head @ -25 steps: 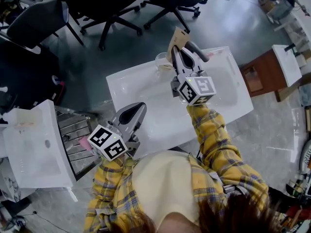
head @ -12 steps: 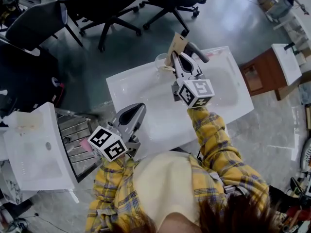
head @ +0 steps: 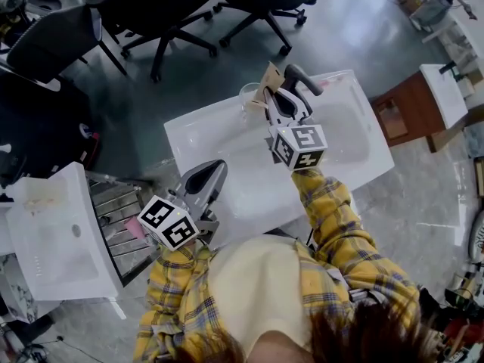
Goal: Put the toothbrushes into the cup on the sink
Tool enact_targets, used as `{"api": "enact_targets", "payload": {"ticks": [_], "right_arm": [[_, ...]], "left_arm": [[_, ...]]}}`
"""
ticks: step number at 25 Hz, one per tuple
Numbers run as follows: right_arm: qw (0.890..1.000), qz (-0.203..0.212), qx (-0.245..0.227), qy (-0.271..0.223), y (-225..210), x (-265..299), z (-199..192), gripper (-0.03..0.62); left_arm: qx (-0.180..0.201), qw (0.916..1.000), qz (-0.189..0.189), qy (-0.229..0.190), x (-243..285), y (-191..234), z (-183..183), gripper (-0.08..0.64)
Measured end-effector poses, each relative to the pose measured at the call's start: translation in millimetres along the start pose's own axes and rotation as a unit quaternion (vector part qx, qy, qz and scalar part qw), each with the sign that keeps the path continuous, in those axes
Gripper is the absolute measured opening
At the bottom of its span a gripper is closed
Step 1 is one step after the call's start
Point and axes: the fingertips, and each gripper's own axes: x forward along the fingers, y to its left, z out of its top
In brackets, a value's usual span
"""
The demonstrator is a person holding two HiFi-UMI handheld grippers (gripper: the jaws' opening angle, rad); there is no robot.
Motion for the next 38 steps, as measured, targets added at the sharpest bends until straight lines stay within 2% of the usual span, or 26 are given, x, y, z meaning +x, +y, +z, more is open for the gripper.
{"api": "enact_targets", "payload": {"ticks": [4,9,22,30,38], "right_arm": [[0.999,0.001,0.001,0.033,0.6,0.8,-12.2,0.017],[0.999,0.006,0.003,0.047,3.1,-1.3,-15.7,0.018],[0.999,0.012,0.011,0.044,16.3,-34.5,-7.7,0.018],[0.999,-0.003,0.026,0.046,19.0,-73.0,-3.6,0.018],[0.998,-0.002,0.046,0.041,33.4,-105.9,2.1,0.017]], "left_arm": [[0.0,1.0,-0.002,0.0,0.5,-1.2,0.6,0.006],[0.001,1.0,-0.001,-0.001,-0.5,-2.3,2.0,0.006],[0.001,0.9999,-0.009,-0.008,-2.1,-6.5,5.2,0.006],[0.004,0.9997,-0.019,-0.014,-1.4,-10.8,8.7,0.006],[0.035,0.9992,-0.015,-0.008,-1.1,-14.6,8.6,0.006]]}}
